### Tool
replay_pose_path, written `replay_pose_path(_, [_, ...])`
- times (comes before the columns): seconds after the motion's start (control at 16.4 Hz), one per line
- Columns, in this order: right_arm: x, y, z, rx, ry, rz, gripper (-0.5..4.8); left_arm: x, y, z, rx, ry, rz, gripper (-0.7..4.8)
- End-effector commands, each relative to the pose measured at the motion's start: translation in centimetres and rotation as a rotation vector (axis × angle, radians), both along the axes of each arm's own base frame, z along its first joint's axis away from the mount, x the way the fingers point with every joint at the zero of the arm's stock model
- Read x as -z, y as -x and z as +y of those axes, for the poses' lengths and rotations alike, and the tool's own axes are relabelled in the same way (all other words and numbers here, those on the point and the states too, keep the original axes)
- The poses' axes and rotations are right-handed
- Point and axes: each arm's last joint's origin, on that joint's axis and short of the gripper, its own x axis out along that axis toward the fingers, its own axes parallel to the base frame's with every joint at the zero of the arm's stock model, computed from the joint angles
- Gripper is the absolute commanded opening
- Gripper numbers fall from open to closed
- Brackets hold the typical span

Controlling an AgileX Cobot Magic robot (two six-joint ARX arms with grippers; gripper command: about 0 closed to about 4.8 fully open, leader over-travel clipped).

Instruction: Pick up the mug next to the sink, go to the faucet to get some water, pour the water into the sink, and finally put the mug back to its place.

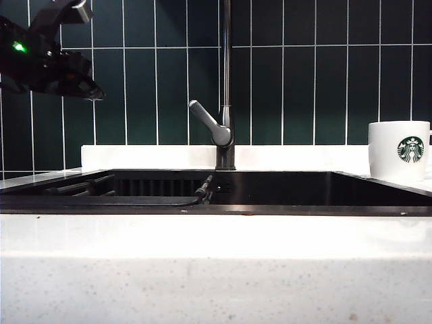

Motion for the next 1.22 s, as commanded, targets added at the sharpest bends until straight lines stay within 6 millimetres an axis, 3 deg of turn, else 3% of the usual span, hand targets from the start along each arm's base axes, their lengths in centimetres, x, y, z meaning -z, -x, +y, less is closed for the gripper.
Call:
replay_pose_path(0.06, [0.5, -1.5, -0.6, -0.012, -0.091, -0.049, 2.13, -0.8, -1.2, -0.2, 0.001, 0.023, -0.019, 1.22])
replay_pose_path(0.3, [1.6, -3.6, -1.0, -0.033, -0.118, -0.088, 2.12, -1.1, -2.7, -0.4, 0.014, 0.064, -0.013, 1.22])
replay_pose_path(0.73, [5.0, -7.1, -1.4, -0.039, -0.198, -0.107, 2.12, -1.4, -2.8, -0.4, 0.02, 0.015, -0.08, 1.21])
replay_pose_path(1.22, [6.6, -8.8, -1.6, -0.108, -0.119, -0.141, 2.12, 1.0, -4.3, -0.7, 0.017, 0.049, -0.029, 1.21])
